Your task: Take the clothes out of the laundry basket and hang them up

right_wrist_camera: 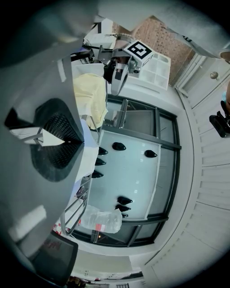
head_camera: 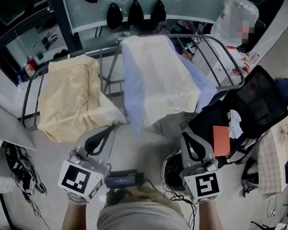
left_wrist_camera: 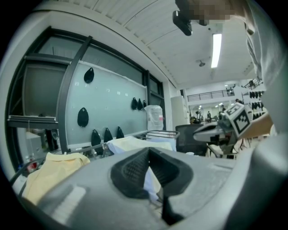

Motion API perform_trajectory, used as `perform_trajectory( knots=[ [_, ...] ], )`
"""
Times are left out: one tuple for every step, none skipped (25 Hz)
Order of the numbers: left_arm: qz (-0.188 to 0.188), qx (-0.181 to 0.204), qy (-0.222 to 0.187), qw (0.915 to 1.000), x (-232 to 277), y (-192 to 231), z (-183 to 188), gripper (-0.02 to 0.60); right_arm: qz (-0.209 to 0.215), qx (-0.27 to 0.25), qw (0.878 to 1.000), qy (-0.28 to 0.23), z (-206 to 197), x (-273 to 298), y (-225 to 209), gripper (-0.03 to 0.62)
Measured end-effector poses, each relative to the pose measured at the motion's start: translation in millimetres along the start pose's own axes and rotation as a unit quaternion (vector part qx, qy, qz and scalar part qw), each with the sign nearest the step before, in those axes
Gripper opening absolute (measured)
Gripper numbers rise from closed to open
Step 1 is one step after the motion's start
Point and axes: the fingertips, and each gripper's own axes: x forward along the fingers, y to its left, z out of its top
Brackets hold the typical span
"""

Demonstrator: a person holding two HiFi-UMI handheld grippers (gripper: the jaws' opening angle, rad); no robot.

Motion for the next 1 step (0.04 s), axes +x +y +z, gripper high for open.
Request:
perform_trajectory(
  knots=[
    [0.0, 0.0, -0.001, 1.0, 0.5, 0.5, -0.1, -0.006, -0.004, -0.001, 1.0, 0.001, 0.6, 0.2, -1.2, 0.003]
  ],
)
